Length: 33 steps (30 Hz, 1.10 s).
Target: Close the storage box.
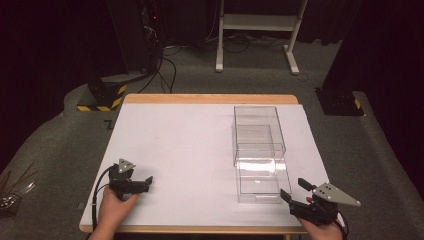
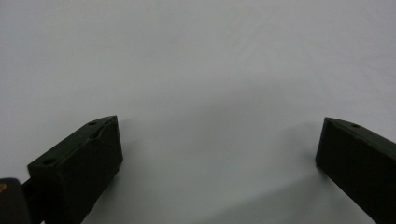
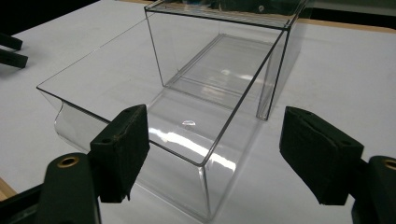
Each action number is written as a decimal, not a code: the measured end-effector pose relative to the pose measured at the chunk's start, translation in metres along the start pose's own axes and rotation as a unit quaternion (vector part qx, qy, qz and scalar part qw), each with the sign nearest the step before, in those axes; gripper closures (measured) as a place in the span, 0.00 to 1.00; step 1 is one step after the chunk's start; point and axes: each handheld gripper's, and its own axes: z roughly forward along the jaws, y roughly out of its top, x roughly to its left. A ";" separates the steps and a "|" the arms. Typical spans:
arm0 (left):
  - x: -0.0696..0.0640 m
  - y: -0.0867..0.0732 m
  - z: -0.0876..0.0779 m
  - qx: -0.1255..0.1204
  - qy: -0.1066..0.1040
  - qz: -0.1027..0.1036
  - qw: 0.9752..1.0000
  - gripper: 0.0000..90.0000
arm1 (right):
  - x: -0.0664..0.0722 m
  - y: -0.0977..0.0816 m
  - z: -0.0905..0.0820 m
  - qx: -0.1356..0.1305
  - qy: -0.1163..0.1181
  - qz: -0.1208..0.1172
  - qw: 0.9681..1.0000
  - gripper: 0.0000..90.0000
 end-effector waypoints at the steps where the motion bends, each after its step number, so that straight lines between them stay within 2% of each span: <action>1: 0.000 0.000 0.000 0.000 0.000 0.000 1.000 0.01 | 0.000 0.000 0.000 0.003 0.002 -0.003 1.000 0.28; 5: 0.000 0.000 0.000 0.000 0.000 0.001 1.000 0.01 | 0.000 -0.001 0.002 0.006 0.006 -0.002 1.000 0.27; 21: 0.000 0.000 0.000 0.000 0.000 0.000 1.000 0.01 | -0.003 -0.003 0.012 0.001 -0.005 0.011 1.000 0.26; 31: 0.000 0.000 0.000 0.000 0.000 0.000 1.000 0.01 | -0.005 -0.007 0.019 0.012 -0.008 0.013 1.000 0.27; 33: 0.000 0.000 0.000 0.000 0.000 0.001 1.000 0.01 | -0.005 -0.008 0.021 0.020 -0.013 0.005 1.000 0.27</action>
